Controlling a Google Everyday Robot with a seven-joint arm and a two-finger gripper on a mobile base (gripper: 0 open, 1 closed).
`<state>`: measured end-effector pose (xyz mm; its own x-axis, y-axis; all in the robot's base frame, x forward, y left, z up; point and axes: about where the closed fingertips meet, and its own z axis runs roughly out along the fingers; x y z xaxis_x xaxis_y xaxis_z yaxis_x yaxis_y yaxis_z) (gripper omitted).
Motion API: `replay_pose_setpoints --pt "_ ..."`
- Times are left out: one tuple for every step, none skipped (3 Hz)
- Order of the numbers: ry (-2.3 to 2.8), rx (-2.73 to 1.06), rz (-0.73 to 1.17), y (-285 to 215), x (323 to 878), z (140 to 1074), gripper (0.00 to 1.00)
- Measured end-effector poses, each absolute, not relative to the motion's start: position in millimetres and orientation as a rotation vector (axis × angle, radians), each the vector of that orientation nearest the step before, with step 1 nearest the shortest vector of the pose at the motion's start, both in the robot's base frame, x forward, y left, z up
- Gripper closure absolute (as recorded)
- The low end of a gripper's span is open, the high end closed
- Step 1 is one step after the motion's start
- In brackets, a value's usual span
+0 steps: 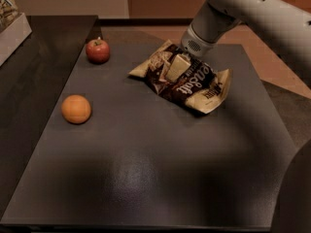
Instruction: Move brown chip bag near orange
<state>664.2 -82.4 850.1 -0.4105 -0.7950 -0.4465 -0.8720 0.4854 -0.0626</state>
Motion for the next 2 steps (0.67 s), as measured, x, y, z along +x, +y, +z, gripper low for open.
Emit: replay_pose_setpoints --pt "2.258 -1.402 0.269 -76 653 872 0.88" --pt "2.188 -1.456 0.284 -62 633 896 1.0"
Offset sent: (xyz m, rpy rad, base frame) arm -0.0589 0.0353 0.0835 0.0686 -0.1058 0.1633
